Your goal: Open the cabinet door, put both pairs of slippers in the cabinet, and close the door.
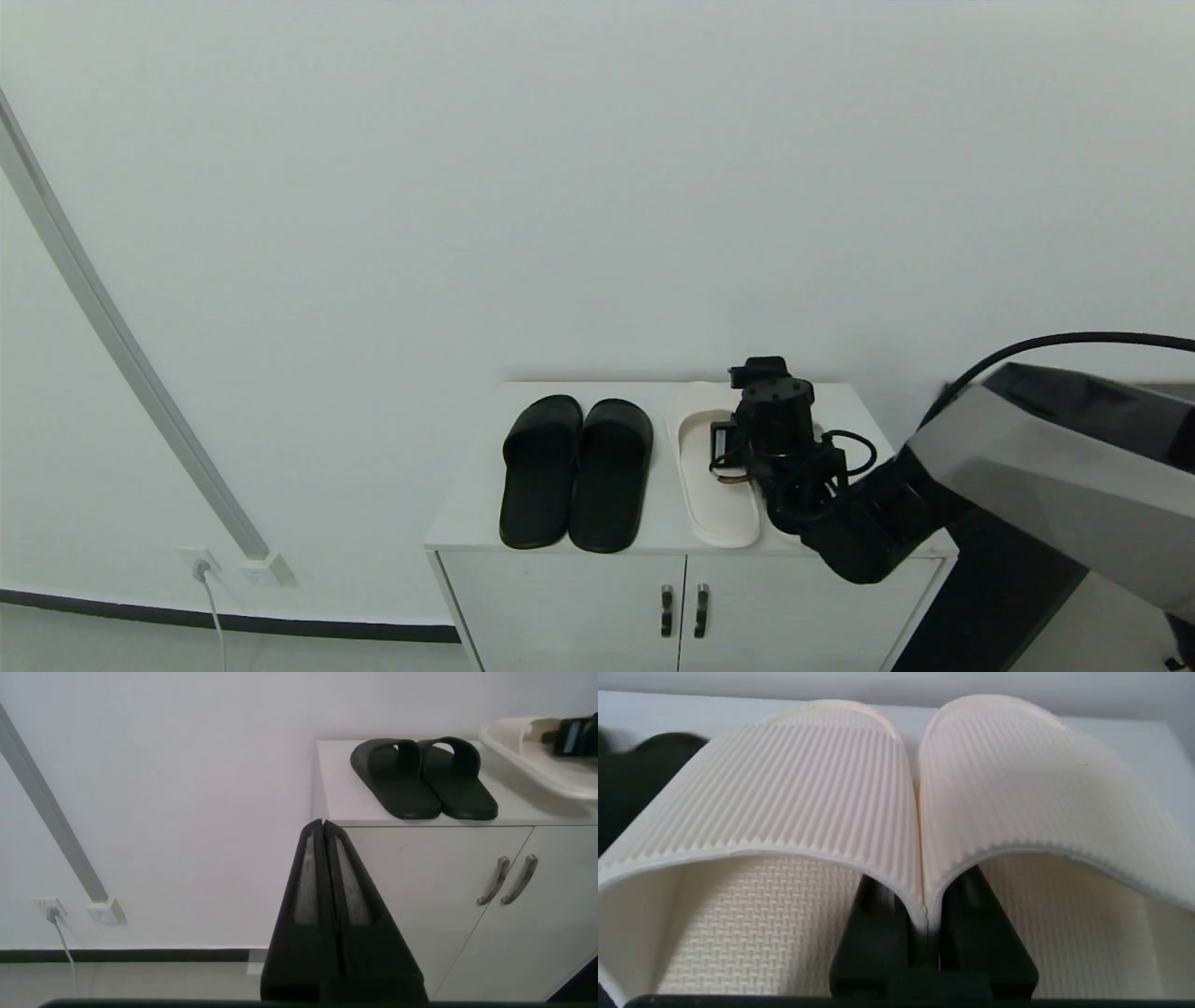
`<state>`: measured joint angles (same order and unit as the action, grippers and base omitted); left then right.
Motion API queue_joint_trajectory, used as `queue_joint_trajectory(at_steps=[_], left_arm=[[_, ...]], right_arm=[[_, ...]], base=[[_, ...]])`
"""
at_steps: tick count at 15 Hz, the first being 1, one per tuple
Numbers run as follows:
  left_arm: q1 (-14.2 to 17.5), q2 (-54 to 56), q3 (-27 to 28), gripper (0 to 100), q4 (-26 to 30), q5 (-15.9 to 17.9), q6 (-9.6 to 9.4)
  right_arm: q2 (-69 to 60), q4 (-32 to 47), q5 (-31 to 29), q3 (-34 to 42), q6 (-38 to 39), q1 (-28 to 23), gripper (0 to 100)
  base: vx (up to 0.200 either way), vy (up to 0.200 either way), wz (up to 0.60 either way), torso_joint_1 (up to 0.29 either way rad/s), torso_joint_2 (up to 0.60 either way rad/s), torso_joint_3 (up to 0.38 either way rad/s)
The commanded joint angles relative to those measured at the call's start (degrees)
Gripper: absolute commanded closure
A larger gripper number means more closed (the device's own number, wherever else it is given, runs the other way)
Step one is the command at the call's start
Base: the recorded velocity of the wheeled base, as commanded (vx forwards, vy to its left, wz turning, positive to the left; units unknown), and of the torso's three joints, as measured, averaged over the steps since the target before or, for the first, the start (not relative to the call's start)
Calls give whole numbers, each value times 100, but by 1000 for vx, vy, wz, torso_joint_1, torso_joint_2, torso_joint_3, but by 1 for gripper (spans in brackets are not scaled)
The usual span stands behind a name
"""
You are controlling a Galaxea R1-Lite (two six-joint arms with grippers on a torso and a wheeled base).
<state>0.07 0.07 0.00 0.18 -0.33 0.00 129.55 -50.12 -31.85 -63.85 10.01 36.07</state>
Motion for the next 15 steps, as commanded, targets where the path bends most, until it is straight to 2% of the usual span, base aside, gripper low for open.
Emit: queue_joint_trajectory(at_steps=[1,3,5,7,9,11,15], left_arm=[[1,-7,0,100,-1,-2,0],[1,-7,0,100,-1,-11,-9],[1,-7,0,100,-1,-2,-9],[1,-7,0,100,-1,-2,-9],[1,-7,0,100,-1,-2,0],[1,-7,0,100,-1,-11,0],[1,-7,0,100,-1,-2,0]], right_arm=[[-1512,-403,610,1367,-403,251,100],[-2399,-429,1313,2378,-430,462,100],[-3305,-376,2342,3107,-430,559,100],[-3700,-236,2430,3362,-482,629,100],[-4140,353,2561,3467,-553,743,100],[-4342,766,2966,3511,-526,787,100],[-4342,758,3238,3643,-500,796,100]], base=[[0,0,0,0,0,0],[0,0,0,0,0,0],[0,0,0,0,0,0],[0,0,0,0,0,0],[0,0,0,0,0,0],[0,0,0,0,0,0],[0,0,0,0,0,0]])
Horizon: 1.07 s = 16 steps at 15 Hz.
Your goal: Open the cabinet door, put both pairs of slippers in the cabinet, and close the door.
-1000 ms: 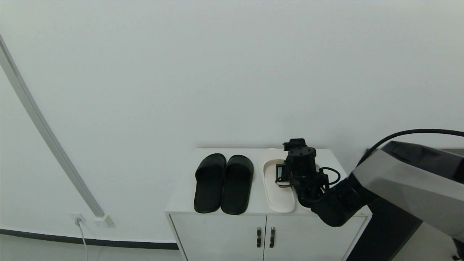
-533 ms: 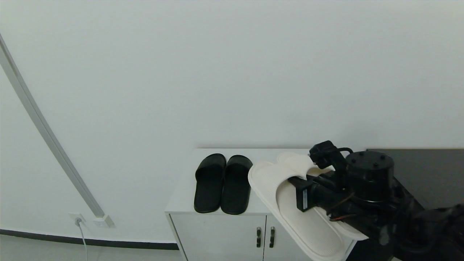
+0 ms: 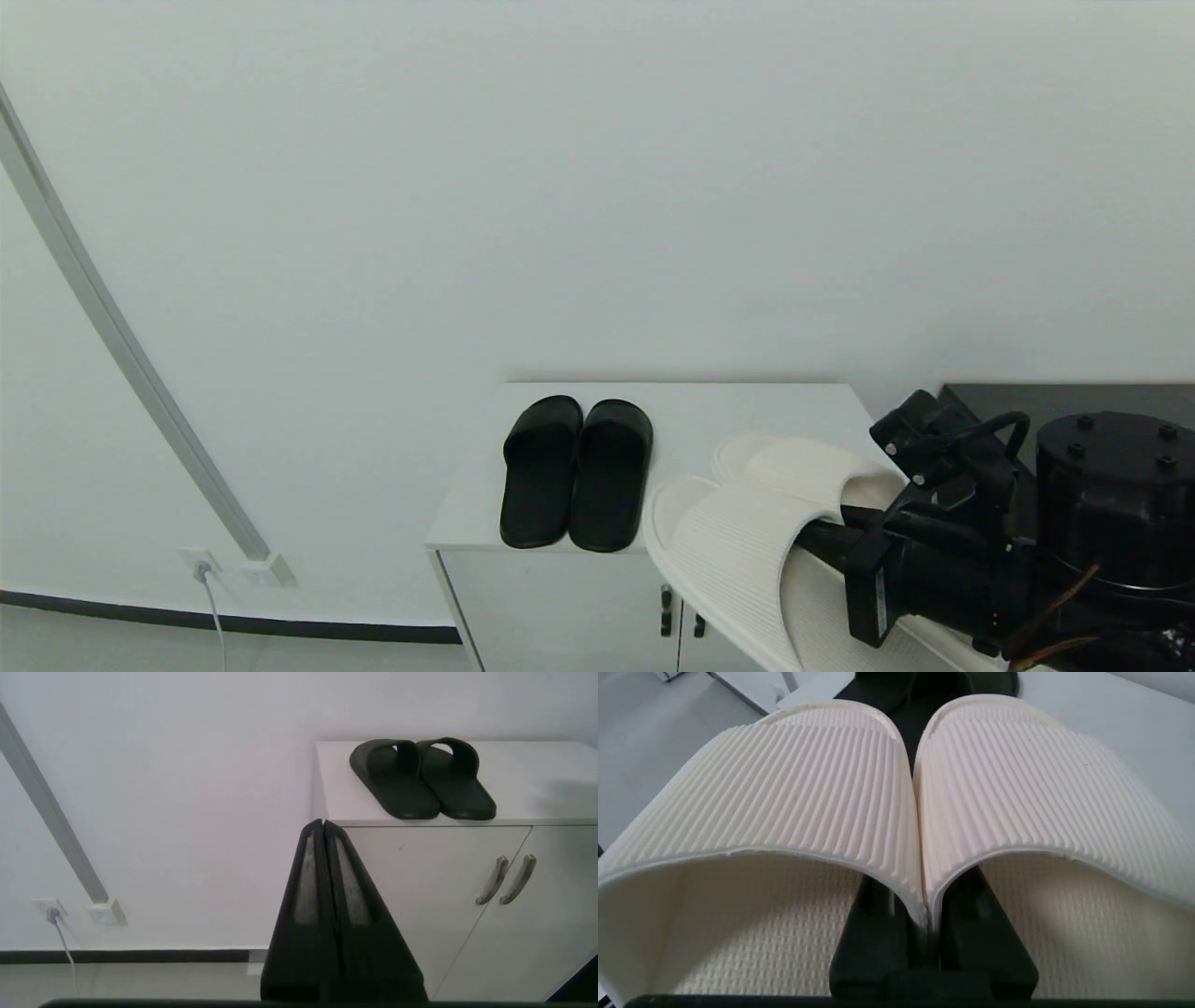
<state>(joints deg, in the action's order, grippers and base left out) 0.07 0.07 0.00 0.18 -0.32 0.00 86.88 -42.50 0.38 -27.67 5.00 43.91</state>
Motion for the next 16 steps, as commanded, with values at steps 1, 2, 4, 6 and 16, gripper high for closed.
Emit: queue_joint_trajectory(at_steps=[1,2,4,6,16], left_arm=[[1,-7,0,100,-1,-3,0],[1,-7,0,100,-1,-3,0],[1,-7,0,100,-1,-3,0],[1,-7,0,100,-1,-3,0],[1,-7,0,100,-1,-3,0]], right_arm=[[-49,-13,15,7,1,21,100],[22,-22,15,-10,-8,39,100],[180,-136,6,-19,-8,65,100],[285,-356,-11,-10,-16,65,100],[285,-409,41,139,-25,56,100]], base=[[0,0,0,0,0,0],[0,0,0,0,0,0],[0,0,0,0,0,0],[0,0,0,0,0,0],[-140,0,0,3,4,3]])
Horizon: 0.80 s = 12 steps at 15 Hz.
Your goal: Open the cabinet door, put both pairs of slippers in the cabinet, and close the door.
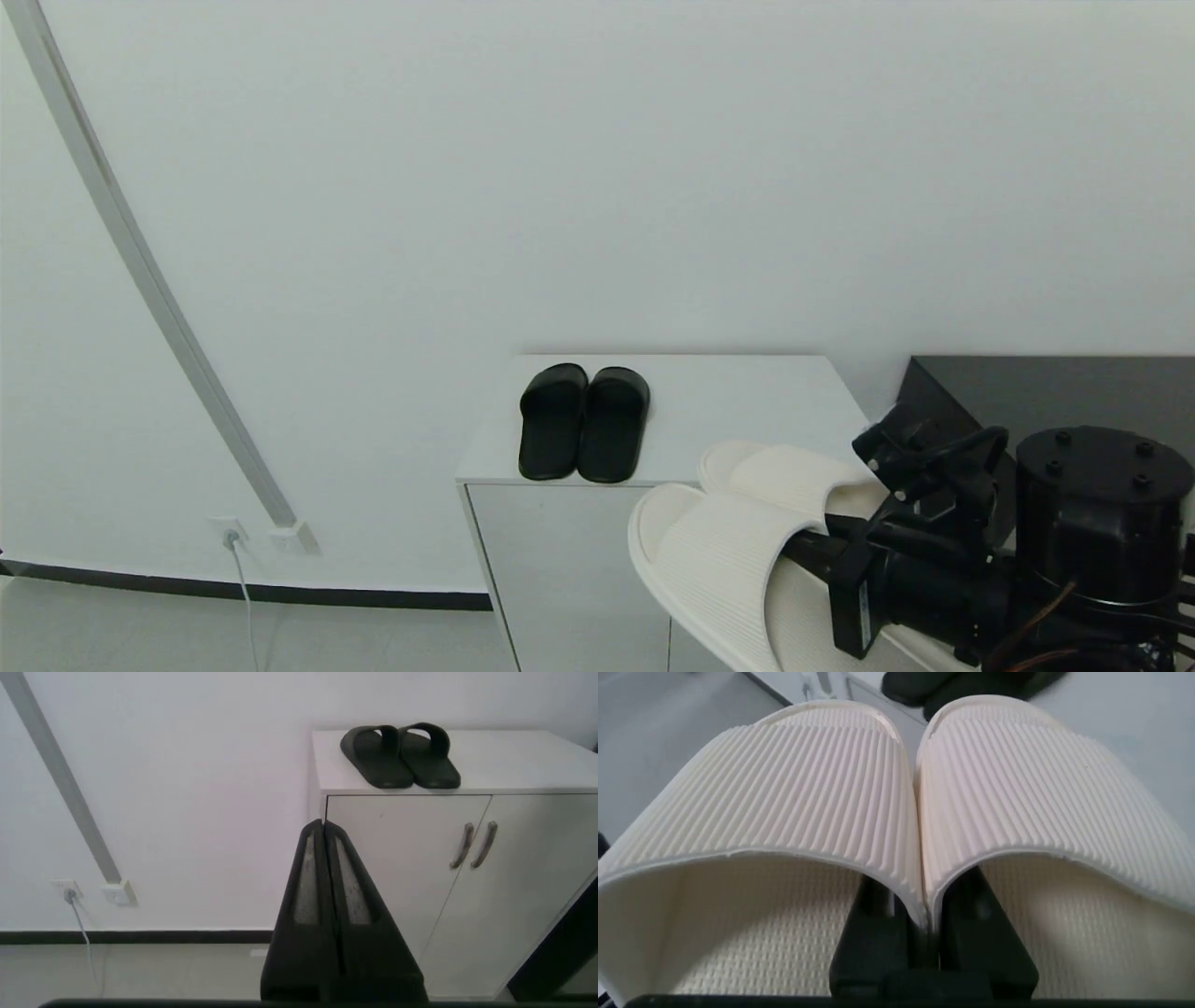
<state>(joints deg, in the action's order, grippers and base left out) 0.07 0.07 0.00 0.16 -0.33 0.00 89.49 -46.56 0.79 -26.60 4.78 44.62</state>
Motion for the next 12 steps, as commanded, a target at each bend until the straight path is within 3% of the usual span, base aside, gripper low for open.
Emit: queue_joint_trajectory(at_steps=[1,6,8,12], left_arm=[[1,-7,0,100,2,-2,0],[1,-7,0,100,2,-2,9],[1,-7,0,100,2,-2,0],[1,-7,0,100,-7,-2,0]], right_arm=[[33,-20,-44,41,-21,-14,100],[42,-29,-62,85,-47,-14,100],[25,-29,-70,102,-38,-14,100],[33,-29,-70,102,-47,-6,100]], base=[[0,0,0,0,0,0],[0,0,0,0,0,0],[0,0,-600,-10,20,22],[0,0,0,-47,110,58]])
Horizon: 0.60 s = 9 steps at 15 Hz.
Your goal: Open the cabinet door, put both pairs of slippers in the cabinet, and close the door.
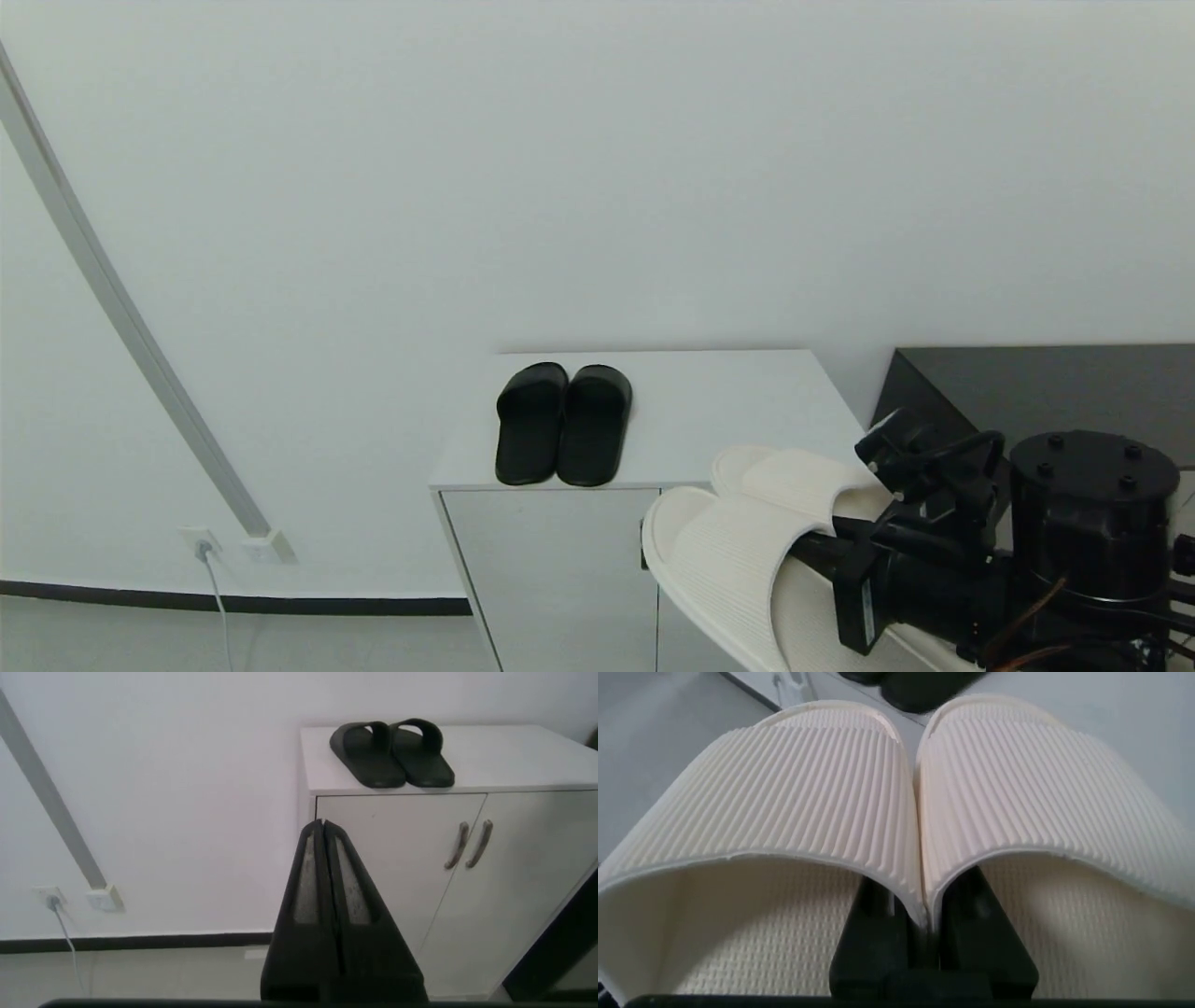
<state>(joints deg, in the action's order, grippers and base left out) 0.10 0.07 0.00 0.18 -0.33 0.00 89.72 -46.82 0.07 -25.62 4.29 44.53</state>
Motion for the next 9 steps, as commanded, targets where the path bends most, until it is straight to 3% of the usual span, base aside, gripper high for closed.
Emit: queue_joint_trajectory(at_steps=[1,9], left_arm=[[-1,-7,0,100,-1,-2,9],[-1,-7,0,100,-1,-11,0]], right_arm=[[10,-2,10,5,-7,3,100],[19,-2,45,84,-95,3,100]], base=[[0,0,0,0,0,0],[0,0,0,-25,46,27]])
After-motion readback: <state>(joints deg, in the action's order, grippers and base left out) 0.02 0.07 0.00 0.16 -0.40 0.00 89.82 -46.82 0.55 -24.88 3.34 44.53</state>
